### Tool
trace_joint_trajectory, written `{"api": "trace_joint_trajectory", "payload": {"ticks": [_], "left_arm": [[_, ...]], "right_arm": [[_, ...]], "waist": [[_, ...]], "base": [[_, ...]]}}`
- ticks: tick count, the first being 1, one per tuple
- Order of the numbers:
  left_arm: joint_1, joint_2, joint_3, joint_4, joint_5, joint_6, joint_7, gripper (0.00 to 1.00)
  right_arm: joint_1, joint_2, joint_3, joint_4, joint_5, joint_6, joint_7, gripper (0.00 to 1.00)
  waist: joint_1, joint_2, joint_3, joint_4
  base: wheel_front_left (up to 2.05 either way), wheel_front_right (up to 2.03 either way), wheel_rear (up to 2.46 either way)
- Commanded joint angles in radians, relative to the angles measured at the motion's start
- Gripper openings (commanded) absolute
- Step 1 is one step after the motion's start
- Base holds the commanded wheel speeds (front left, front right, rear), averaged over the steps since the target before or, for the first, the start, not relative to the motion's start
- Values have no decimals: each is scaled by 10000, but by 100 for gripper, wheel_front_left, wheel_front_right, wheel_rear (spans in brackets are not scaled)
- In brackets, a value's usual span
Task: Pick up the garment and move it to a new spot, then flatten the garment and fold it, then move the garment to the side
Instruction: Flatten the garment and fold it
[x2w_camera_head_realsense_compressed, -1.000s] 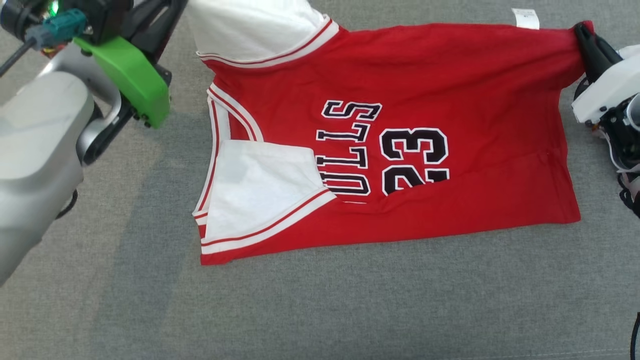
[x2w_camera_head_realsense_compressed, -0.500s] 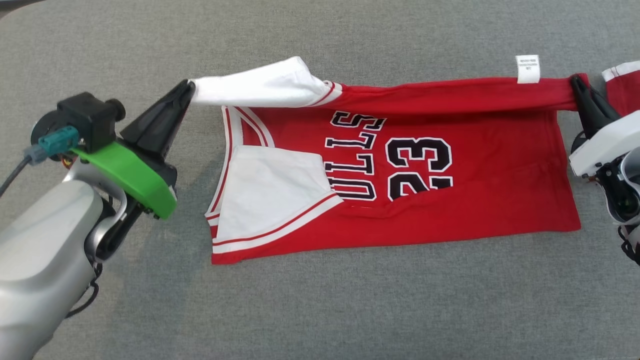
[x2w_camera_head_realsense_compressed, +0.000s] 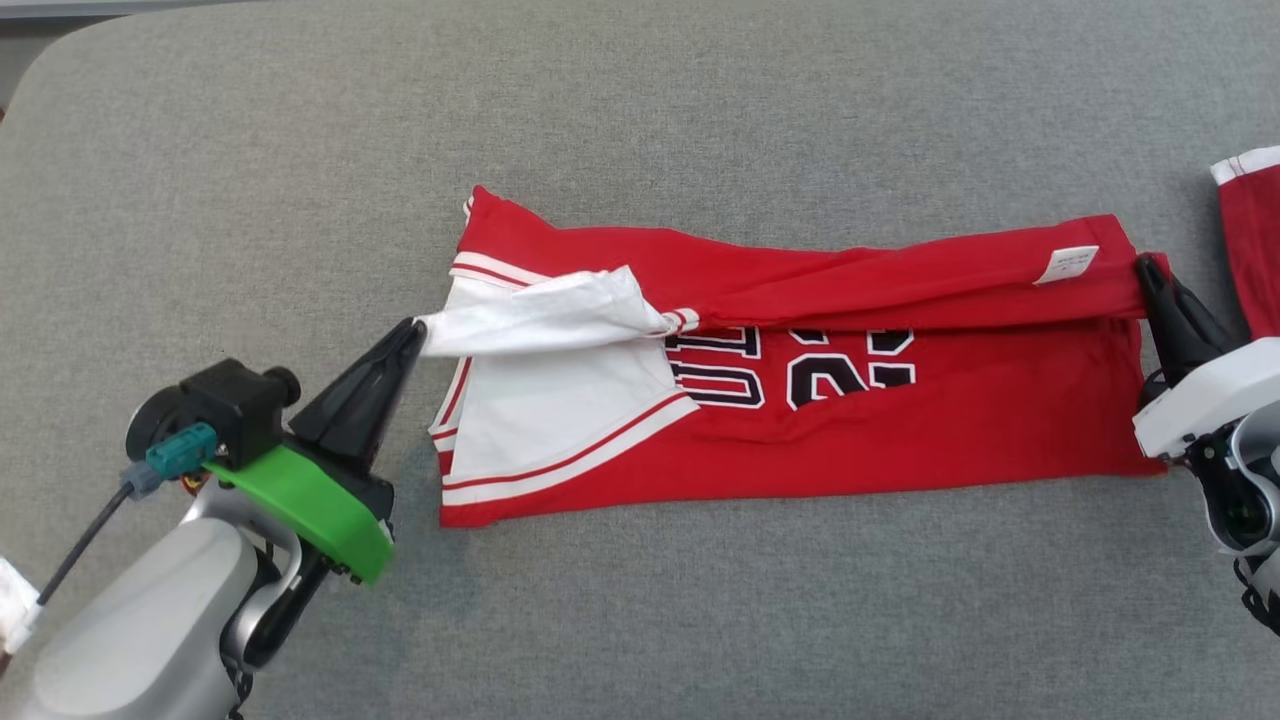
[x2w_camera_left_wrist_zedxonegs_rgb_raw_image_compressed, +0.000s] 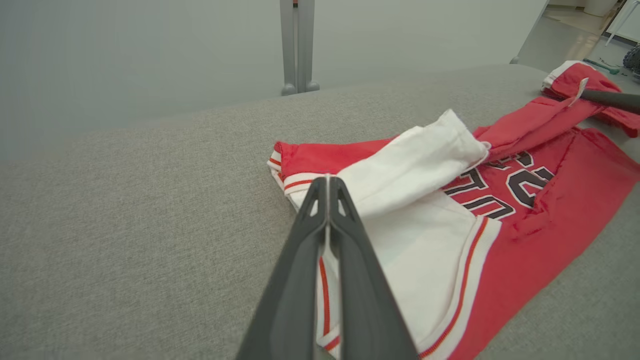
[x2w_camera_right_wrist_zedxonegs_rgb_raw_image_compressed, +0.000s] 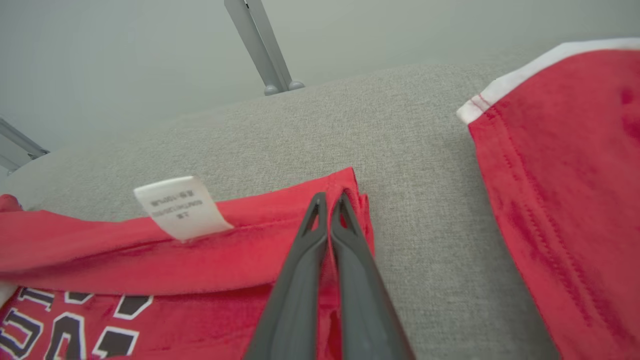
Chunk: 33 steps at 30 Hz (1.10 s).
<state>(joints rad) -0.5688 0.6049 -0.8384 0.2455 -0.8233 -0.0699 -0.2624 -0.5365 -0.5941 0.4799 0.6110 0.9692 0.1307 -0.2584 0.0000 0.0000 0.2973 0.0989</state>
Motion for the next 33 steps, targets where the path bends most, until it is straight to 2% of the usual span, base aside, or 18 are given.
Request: {"api": "trace_joint_trajectory", "payload": {"ticks": [1,7,8,9,10,11,12,13,14,17,23,28,33], "left_arm": [[278,-79,114,-12,95,32,-27,0],[795,-335,241,213,449,-20,-27,0],[826,-403,207,332,546,-38,-27,0],[813,-439,201,421,630,-42,-27,0],[804,-521,244,511,689,-49,-27,0],[826,-587,272,597,730,-57,-27,0],[867,-653,308,725,789,-52,-27,38],[902,-700,337,807,838,-14,-27,65],[970,-750,324,980,890,85,-27,100],[992,-859,343,1209,1142,430,-26,100],[1907,-1199,1354,373,1586,1235,-26,100],[3319,-1845,2556,-754,2441,2026,-25,100],[4630,-2694,3444,-1501,3514,2456,-15,100]], "right_arm": [[224,-19,-94,-81,-121,0,-70,0],[622,175,-282,-138,-415,0,-67,0],[669,250,-291,-118,-385,0,-67,2],[687,272,-265,-111,-410,0,-67,8],[707,290,-228,-109,-459,0,-67,25],[741,311,-217,-109,-462,0,-67,36],[801,335,-209,-104,-448,0,-67,77],[863,345,-202,-104,-429,0,-67,100],[939,368,-260,-91,-367,0,-68,100],[1214,409,-475,-220,-343,0,-72,100],[2500,622,-1269,-872,-700,0,-72,100],[3645,1092,-2059,-1264,-1089,0,-68,100],[4486,1634,-2630,-1515,-1496,0,-69,100]], "waist": [[0,0,1,-15],[0,0,31,-74],[0,0,35,-87],[0,0,37,-93],[0,0,32,-96],[0,0,18,-98],[0,0,-19,-101],[0,0,-58,-106],[0,0,-124,-119],[0,0,-345,-175],[0,0,-944,-337],[0,0,-1547,-488],[0,0,-2082,-550]], "base": [[0,0,0],[0,0,0],[0,0,0],[0,0,0],[0,0,0],[0,0,0],[0,0,0],[0,0,0],[0,0,0],[0,0,0],[0,0,0],[0,0,0],[0,0,0]]}}
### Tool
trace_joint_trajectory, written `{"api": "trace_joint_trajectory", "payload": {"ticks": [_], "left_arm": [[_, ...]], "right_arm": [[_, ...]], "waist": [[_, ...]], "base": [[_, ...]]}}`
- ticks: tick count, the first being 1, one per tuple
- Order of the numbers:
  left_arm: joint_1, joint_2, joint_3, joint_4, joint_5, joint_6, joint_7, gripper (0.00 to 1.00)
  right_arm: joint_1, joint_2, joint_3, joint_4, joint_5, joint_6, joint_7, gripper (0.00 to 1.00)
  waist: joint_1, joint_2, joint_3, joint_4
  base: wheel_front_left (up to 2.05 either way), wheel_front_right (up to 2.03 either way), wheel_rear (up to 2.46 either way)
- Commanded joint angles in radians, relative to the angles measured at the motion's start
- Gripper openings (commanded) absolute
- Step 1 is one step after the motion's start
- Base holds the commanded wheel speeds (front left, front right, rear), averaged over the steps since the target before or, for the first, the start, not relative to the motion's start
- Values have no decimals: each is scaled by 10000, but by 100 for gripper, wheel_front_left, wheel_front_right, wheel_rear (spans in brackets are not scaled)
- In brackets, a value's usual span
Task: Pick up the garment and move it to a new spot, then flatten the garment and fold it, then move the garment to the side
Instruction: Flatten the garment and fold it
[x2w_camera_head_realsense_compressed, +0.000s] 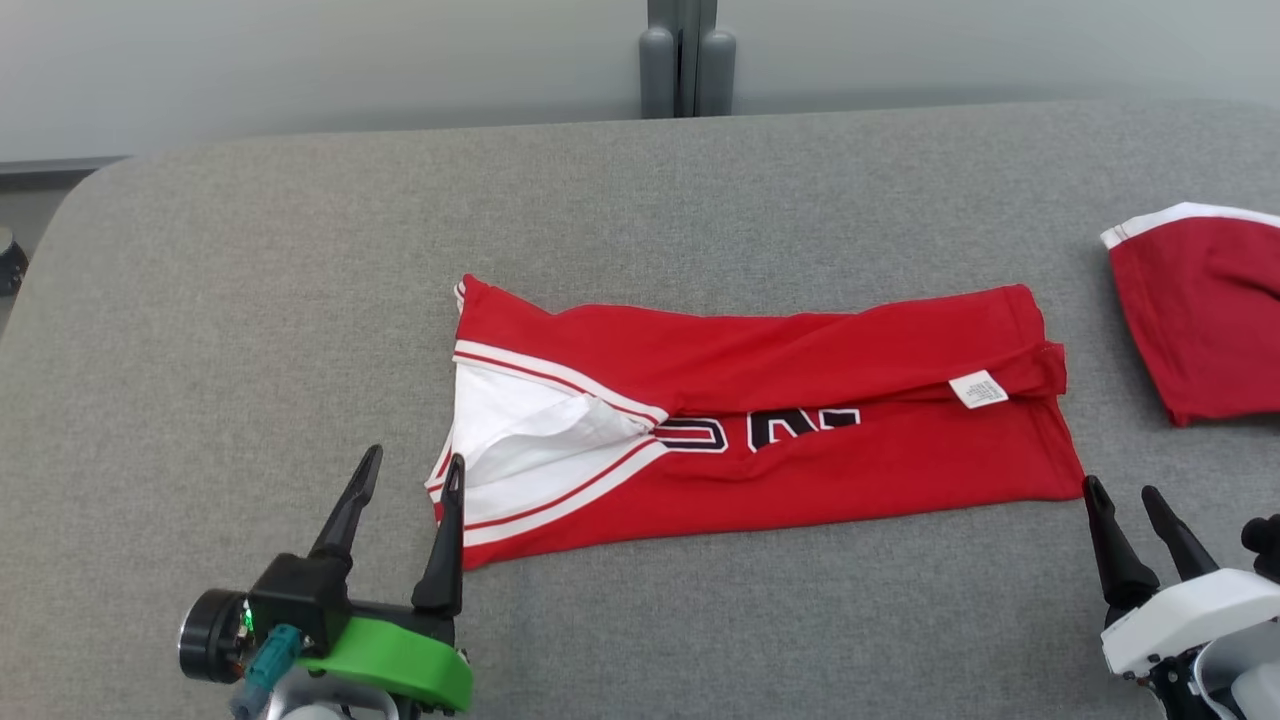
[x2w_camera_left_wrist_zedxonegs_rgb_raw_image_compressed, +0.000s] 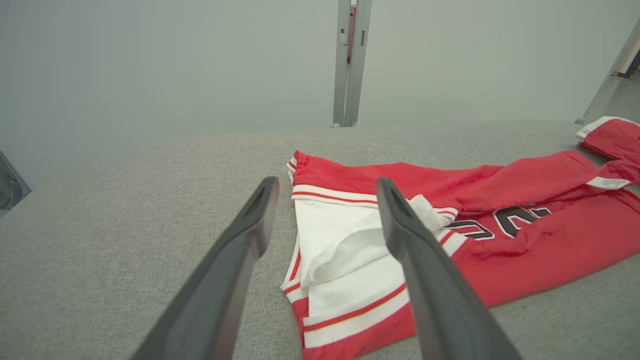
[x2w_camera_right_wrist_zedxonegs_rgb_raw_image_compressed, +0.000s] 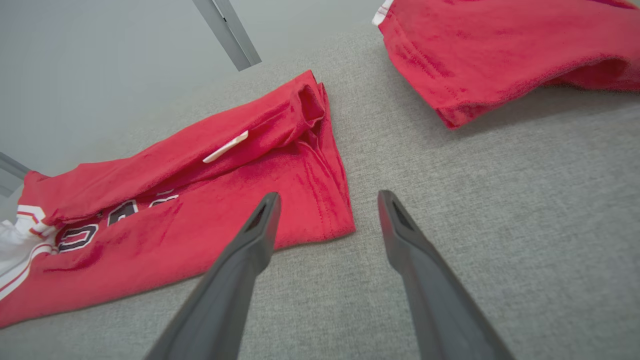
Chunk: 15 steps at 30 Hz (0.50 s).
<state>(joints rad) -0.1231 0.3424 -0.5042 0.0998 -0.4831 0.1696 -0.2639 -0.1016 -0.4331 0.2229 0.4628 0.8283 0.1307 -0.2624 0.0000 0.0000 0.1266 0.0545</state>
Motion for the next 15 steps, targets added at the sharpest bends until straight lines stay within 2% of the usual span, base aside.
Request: {"api": "trace_joint_trajectory", "payload": {"ticks": [1,6,15], "left_arm": [[384,-221,222,-133,345,118,1,100],[1321,-1022,660,-411,1435,286,1,100],[2102,-2062,1040,-864,2688,91,1,100]], "right_arm": [[251,100,-147,-42,-144,0,-27,100],[652,496,-623,14,-364,0,-27,100],[28,772,-1310,666,-710,0,-24,100]], "waist": [[0,0,-459,-98],[0,0,-769,59],[0,0,-630,862]], "base": [[0,0,0],[0,0,0],[0,0,0]]}}
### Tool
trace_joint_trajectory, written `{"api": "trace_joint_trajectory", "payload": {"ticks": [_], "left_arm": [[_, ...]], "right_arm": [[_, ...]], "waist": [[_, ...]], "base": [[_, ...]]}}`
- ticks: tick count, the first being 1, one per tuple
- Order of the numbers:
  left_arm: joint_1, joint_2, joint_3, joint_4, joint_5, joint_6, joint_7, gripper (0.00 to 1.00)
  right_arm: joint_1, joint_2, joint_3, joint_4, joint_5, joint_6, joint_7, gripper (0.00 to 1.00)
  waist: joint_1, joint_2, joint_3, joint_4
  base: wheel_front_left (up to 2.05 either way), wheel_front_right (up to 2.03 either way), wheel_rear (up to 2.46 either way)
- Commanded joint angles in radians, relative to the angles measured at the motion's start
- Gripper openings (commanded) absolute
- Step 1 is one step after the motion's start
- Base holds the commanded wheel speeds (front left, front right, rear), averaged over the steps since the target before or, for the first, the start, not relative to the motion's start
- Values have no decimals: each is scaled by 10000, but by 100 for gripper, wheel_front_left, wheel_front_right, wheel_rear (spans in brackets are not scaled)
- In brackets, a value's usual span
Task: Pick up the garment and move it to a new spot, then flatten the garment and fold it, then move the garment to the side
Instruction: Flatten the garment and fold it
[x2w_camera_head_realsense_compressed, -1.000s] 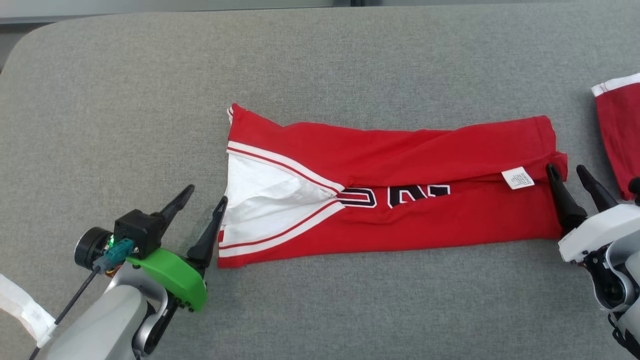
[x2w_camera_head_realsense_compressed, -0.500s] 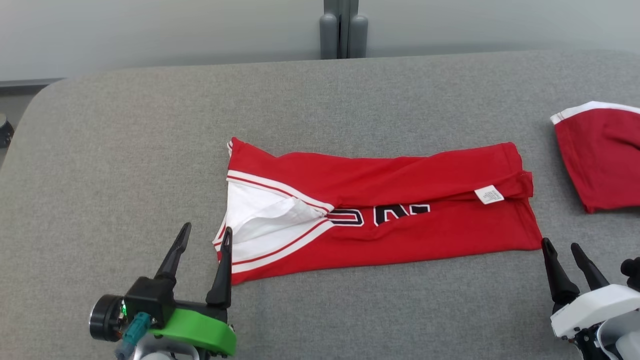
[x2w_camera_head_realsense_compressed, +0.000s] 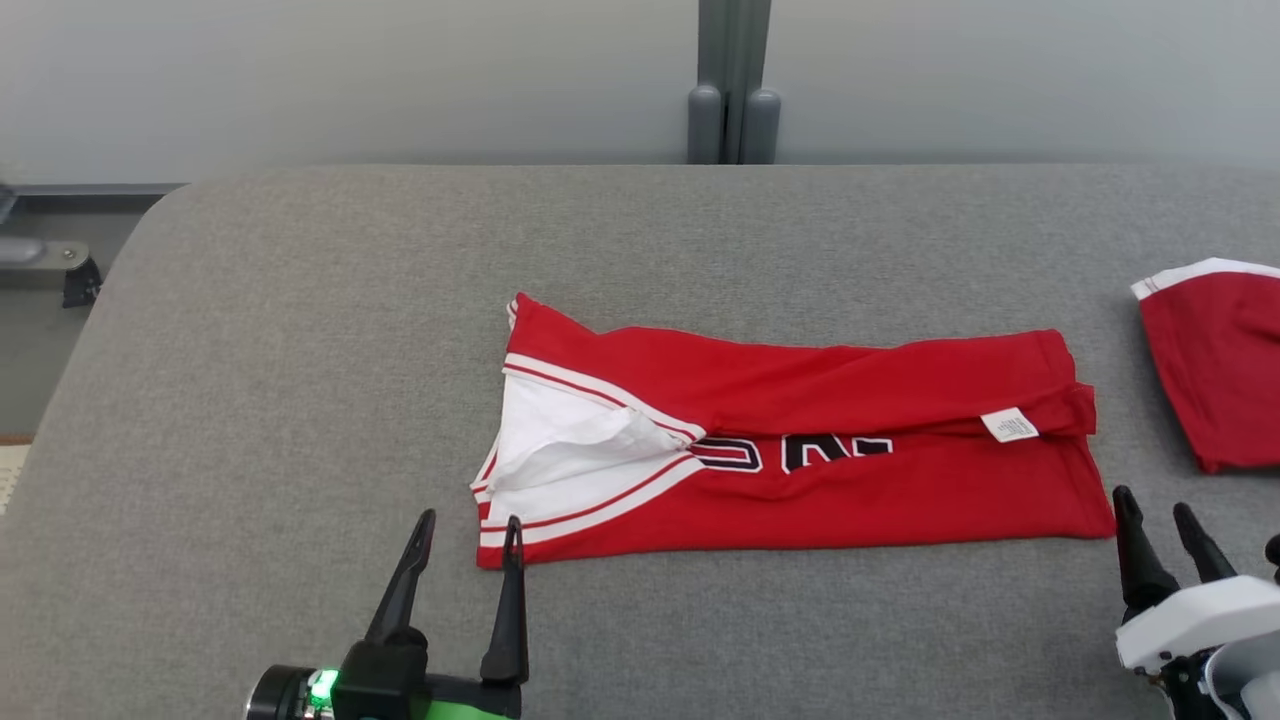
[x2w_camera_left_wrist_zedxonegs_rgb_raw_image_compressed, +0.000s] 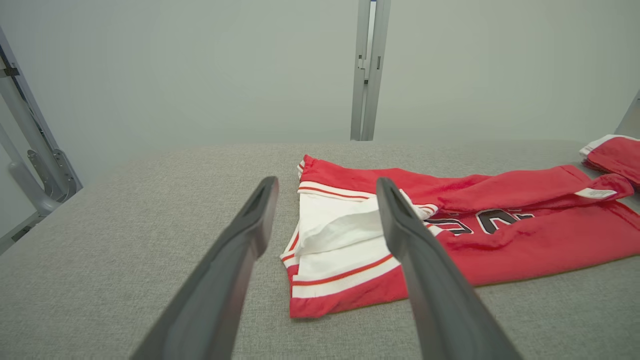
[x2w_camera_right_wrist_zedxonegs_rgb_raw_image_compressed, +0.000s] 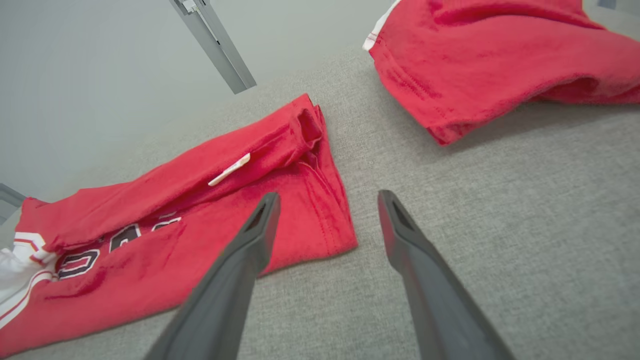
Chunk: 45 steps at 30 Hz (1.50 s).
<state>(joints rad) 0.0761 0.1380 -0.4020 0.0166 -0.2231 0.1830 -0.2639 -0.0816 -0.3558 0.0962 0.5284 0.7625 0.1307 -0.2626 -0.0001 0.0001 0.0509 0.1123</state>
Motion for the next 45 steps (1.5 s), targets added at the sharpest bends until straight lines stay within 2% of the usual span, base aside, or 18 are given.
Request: {"api": "trace_joint_trajectory", "payload": {"ticks": [1,9,15,20,21,24,27,33,38,41,45], "left_arm": [[150,-116,4,-70,217,-107,0,100],[-150,-552,-129,-42,855,-527,0,100],[-432,-735,-115,55,1023,-755,0,100],[-563,-795,-65,97,1045,-870,0,100],[-585,-809,-55,99,1057,-885,0,100],[-597,-834,-15,85,1078,-911,0,100],[-590,-851,-2,103,1100,-918,0,100],[-644,-864,31,159,1149,-1001,0,100],[-631,-867,64,228,1168,-1016,0,100],[-535,-869,112,264,1163,-1010,0,100],[-402,-868,115,300,1152,-1039,0,100]], "right_arm": [[-337,-9,-110,192,-171,0,13,100],[-2064,-190,-891,1957,-1145,0,319,100],[-3115,-177,-1150,3247,-1572,0,980,100],[-3364,53,-1070,4007,-1521,0,1540,100],[-3338,159,-981,4093,-1501,0,1639,94],[-3166,398,-727,4057,-1309,3,1817,0],[-2987,307,-503,3887,-1197,-2,1813,0],[-3302,-697,-188,3448,-1773,-11,1098,0],[-3576,-1189,-135,2955,-2288,-9,902,0],[-3658,-1262,-158,2272,-2589,-8,1023,0],[-3700,-981,-170,1004,-2997,-6,1593,0]], "waist": [[1,-1,185,397],[1,-1,841,1090],[1,-1,1215,1277],[1,-1,1301,1281],[1,-1,1309,1271],[1,-1,1302,1188],[1,-1,1293,1079],[1,-1,1244,824],[1,-1,1091,714],[1,-1,972,656],[1,-1,807,640]], "base": [[0,0,0],[0,0,0],[0,0,0],[0,0,0],[0,0,0],[0,0,0],[0,0,0],[0,0,0],[0,0,0],[0,0,0],[0,0,0]]}}
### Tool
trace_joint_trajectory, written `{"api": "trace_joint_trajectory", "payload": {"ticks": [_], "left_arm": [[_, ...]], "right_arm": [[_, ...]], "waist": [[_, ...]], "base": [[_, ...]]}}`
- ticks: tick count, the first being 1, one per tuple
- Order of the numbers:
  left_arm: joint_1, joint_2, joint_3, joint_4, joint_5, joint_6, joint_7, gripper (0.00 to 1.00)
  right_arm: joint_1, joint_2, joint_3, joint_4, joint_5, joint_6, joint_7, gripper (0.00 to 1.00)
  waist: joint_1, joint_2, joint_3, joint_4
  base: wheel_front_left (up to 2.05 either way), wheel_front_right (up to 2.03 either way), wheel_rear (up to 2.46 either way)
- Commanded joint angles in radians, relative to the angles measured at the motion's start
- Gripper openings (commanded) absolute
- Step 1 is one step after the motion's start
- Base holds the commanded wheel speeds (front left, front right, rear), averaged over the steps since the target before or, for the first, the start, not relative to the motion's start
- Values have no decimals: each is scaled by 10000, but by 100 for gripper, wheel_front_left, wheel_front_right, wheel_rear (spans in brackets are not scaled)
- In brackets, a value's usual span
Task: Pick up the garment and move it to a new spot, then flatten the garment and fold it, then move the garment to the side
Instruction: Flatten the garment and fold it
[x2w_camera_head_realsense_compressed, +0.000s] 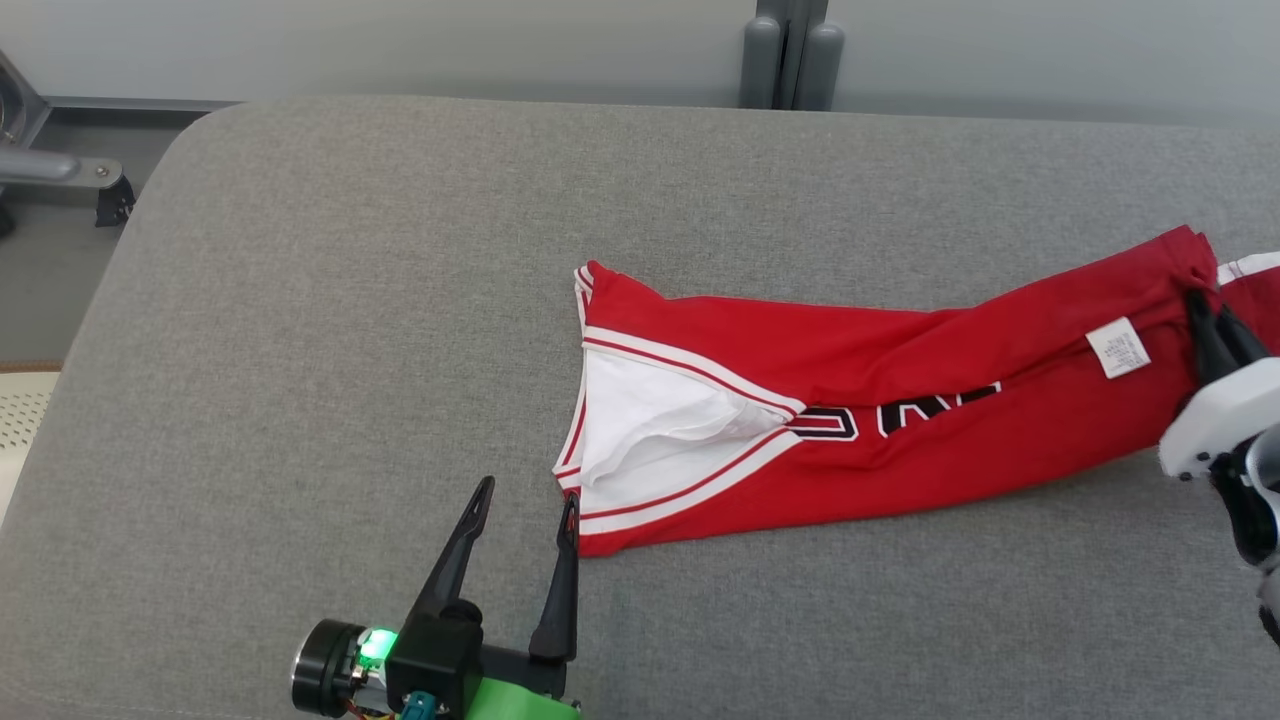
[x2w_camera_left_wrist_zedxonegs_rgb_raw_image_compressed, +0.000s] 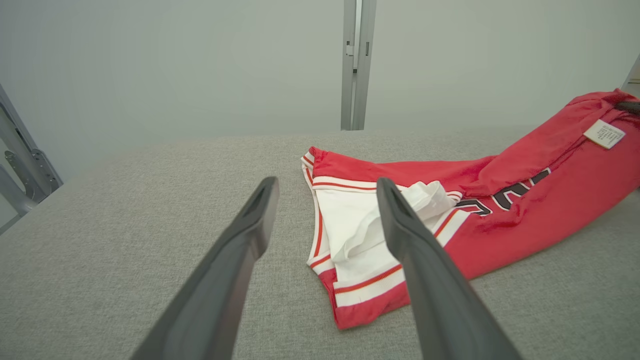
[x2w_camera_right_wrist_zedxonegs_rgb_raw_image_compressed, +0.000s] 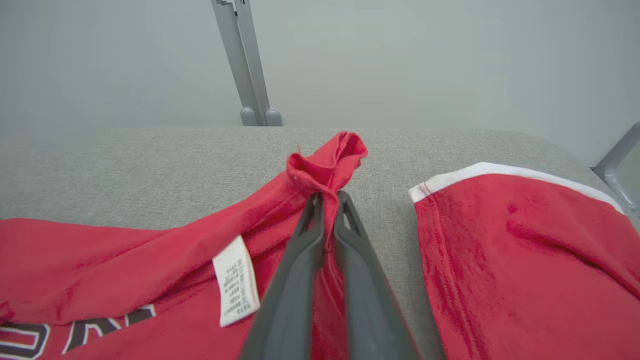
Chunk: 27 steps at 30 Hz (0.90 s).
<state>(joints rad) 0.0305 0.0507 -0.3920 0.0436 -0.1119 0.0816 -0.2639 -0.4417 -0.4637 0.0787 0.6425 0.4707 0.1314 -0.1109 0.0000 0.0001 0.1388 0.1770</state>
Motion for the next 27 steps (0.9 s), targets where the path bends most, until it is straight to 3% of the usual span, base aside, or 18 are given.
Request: {"api": "trace_joint_trajectory", "payload": {"ticks": [1,12,19,27], "left_arm": [[72,4,6,44,37,-29,0,100],[-15,7,-251,158,-115,-64,0,100],[-259,4,-556,237,-290,-37,0,100],[-378,4,-815,360,-387,4,0,100]], "right_arm": [[-73,218,7,-454,-139,-14,253,0],[661,2255,298,-4070,-1279,-12,2655,0],[641,3296,802,-4270,-1777,-9,3206,0],[388,3874,1650,-3452,-1893,-8,3258,0]], "waist": [[0,-1,-107,9],[0,-1,-279,906],[0,-1,-183,1838],[0,-1,-104,2489]], "base": [[0,0,0],[0,0,0],[0,0,0],[0,0,0]]}}
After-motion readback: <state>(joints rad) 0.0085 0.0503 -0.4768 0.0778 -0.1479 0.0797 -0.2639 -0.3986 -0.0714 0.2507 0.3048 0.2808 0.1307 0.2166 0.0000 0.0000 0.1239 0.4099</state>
